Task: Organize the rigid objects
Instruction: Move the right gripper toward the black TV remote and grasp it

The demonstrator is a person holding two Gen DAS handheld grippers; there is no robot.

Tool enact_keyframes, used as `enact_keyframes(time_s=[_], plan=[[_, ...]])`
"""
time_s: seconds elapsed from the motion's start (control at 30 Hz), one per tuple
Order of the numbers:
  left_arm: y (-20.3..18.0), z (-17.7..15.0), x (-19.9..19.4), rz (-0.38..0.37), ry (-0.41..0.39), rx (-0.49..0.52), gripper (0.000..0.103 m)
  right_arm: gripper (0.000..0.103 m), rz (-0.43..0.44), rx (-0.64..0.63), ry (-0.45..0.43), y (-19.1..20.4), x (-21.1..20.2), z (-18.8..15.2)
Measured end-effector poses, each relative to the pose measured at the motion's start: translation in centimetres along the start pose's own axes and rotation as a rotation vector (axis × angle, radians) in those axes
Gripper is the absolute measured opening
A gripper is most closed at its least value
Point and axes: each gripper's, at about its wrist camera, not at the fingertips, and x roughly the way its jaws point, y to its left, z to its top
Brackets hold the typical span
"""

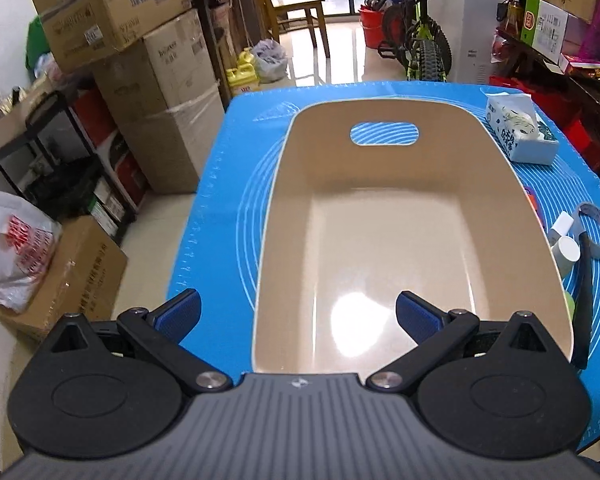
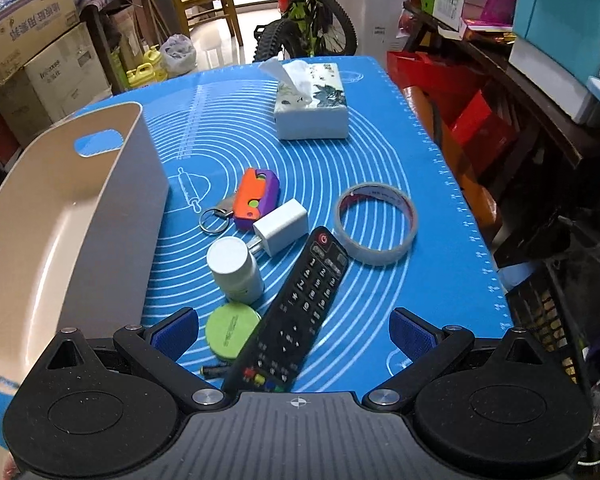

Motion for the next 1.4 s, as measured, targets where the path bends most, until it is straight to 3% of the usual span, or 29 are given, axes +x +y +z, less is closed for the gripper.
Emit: enact_keyframes(time_s=[0.03, 0.1, 0.33, 0.5, 0.67, 0.77, 0.97, 1.17, 1.3, 1.33, 1.4], plan=[[0.0, 0.0, 0.2, -0.002, 0.007, 0.002, 0.101, 0.100, -0.004, -0.006, 0.002, 0.1, 0.4, 0.1], [0.1, 0.2, 0.7, -0.002, 0.026, 0.009, 0.082, 0.100, -0.015, -0.011, 0.012, 0.4, 1.3, 0.3], [0.6, 0.6, 1.6, 0.010, 0.069, 0.011, 0.063, 0.091, -0.034, 0.000, 0.065, 0.6, 3.8, 0.1], [1.1, 0.6, 2.4, 0.012, 0.114, -0.002, 0.033, 0.085, -0.038, 0.024, 0.095, 0.2, 5.2, 0.1], [1.9, 0.7, 2.6, 0.037, 0.117, -0.015, 0.010, 0.081, -0.025, 0.089, 0.138, -0.7, 6.3, 0.2], [2.5, 0.7, 2.6, 0.017, 0.125, -0.028, 0.008, 0.079, -0.015, 0.101, 0.145, -0.9, 6.7, 0.1], [2.3, 0.8, 2.8, 0.017, 0.128, -0.037, 0.008, 0.063, 0.021, 0.110, 0.161, -0.4, 6.8, 0.3], [2.6, 0.8, 2.8, 0.008, 0.127, -0.047, 0.008, 0.057, -0.031, 0.102, 0.198, -0.6, 6.1, 0.8], [2.6, 0.8, 2.8, 0.007, 0.126, -0.048, 0.008, 0.045, 0.004, 0.138, 0.229, -1.5, 7.2, 0.4], [2.6, 0.8, 2.8, 0.007, 0.126, -0.048, 0.008, 0.036, 0.001, 0.138, 0.237, -1.6, 7.4, 0.3], [2.6, 0.7, 2.8, 0.007, 0.127, -0.045, 0.008, 0.036, -0.009, 0.133, 0.236, -1.6, 7.7, 0.1]])
